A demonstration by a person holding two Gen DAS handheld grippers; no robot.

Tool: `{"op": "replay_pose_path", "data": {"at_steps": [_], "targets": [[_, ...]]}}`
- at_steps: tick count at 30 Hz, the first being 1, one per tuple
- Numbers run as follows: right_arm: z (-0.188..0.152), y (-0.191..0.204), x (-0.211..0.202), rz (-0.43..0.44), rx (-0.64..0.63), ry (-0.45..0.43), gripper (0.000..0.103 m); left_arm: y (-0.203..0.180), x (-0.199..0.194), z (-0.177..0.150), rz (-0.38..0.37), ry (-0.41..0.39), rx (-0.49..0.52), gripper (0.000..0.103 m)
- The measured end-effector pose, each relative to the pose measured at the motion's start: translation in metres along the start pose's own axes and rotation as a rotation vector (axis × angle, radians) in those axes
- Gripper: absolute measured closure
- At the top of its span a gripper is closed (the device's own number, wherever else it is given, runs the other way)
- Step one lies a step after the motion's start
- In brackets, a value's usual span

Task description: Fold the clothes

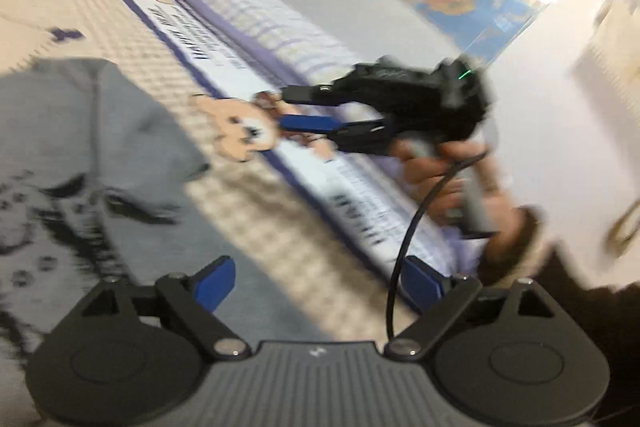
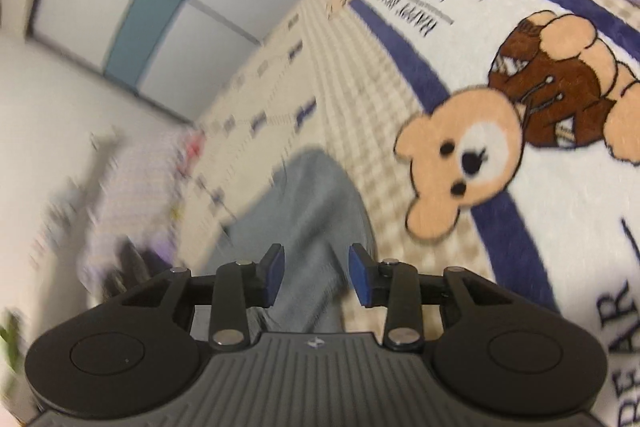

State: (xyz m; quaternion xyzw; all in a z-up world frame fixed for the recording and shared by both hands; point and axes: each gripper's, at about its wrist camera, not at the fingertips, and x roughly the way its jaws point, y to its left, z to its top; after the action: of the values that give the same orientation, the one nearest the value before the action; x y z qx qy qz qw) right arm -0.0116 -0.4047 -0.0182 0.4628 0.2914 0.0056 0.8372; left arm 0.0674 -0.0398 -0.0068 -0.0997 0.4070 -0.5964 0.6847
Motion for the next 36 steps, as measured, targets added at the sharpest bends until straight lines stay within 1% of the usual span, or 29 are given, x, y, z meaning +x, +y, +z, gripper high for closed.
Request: {"op": "replay_pose_path", "data": {"at_steps": [1, 3, 5, 6, 9, 11, 13, 15, 16, 17, 22, 23, 24, 25, 26, 27, 28, 31, 36], "targets": [[0.006, -0.006, 0.000, -0.001, 0.023, -0.012, 0.064, 0.003, -0.003, 0.001, -0.007, -0.020, -0.009, 0.012], [0.014, -0.017, 0.003, -0.024, 0.055, -0.003, 0.064, 0.007, -0.011, 0.002, 0.031, -0.078, -0.011, 0.012], [0.019, -0.022, 0.001, -0.075, 0.057, -0.014, 0.064, 0.011, -0.013, 0.005, 0.098, -0.117, 0.006, 0.012], [0.021, -0.022, 0.000, -0.095, 0.051, -0.026, 0.062, 0.010, -0.012, 0.007, 0.153, -0.125, 0.033, 0.012], [0.024, -0.018, 0.000, -0.097, 0.027, -0.034, 0.062, -0.001, 0.007, 0.011, 0.342, -0.104, 0.164, 0.012], [0.021, -0.016, 0.008, -0.088, 0.035, 0.001, 0.062, -0.008, 0.031, 0.016, 0.444, -0.083, 0.249, 0.012], [0.017, -0.015, 0.016, -0.084, 0.043, 0.035, 0.062, -0.014, 0.055, 0.022, 0.512, -0.063, 0.334, 0.013], [0.015, -0.015, 0.021, -0.081, 0.057, 0.054, 0.062, -0.019, 0.080, 0.028, 0.563, -0.039, 0.419, 0.020], [0.014, -0.015, 0.023, -0.079, 0.064, 0.059, 0.062, -0.019, 0.093, 0.030, 0.585, -0.023, 0.452, 0.023], [0.013, -0.014, 0.024, -0.079, 0.069, 0.062, 0.062, -0.018, 0.105, 0.032, 0.600, -0.008, 0.473, 0.028], [0.013, -0.013, 0.028, -0.076, 0.073, 0.073, 0.062, -0.004, 0.138, 0.037, 0.617, 0.053, 0.488, 0.038], [0.014, -0.014, 0.028, -0.075, 0.077, 0.073, 0.062, -0.001, 0.143, 0.037, 0.629, 0.058, 0.490, 0.043], [0.014, -0.014, 0.028, -0.075, 0.081, 0.073, 0.062, 0.001, 0.147, 0.038, 0.643, 0.058, 0.489, 0.051], [0.015, -0.014, 0.028, -0.077, 0.085, 0.072, 0.062, 0.003, 0.149, 0.039, 0.657, 0.054, 0.486, 0.055], [0.016, -0.014, 0.028, -0.078, 0.088, 0.070, 0.062, 0.006, 0.149, 0.042, 0.664, 0.047, 0.472, 0.071], [0.017, -0.015, 0.029, -0.077, 0.090, 0.070, 0.062, 0.010, 0.149, 0.046, 0.664, 0.038, 0.446, 0.093], [0.018, -0.015, 0.029, -0.076, 0.092, 0.071, 0.062, 0.014, 0.146, 0.051, 0.656, 0.025, 0.410, 0.098], [0.021, -0.015, 0.027, -0.080, 0.092, 0.065, 0.062, 0.025, 0.124, 0.065, 0.596, -0.056, 0.285, 0.098], [0.027, -0.022, 0.017, -0.100, 0.112, 0.025, 0.062, 0.053, 0.073, 0.081, 0.514, -0.220, 0.049, 0.098]]}}
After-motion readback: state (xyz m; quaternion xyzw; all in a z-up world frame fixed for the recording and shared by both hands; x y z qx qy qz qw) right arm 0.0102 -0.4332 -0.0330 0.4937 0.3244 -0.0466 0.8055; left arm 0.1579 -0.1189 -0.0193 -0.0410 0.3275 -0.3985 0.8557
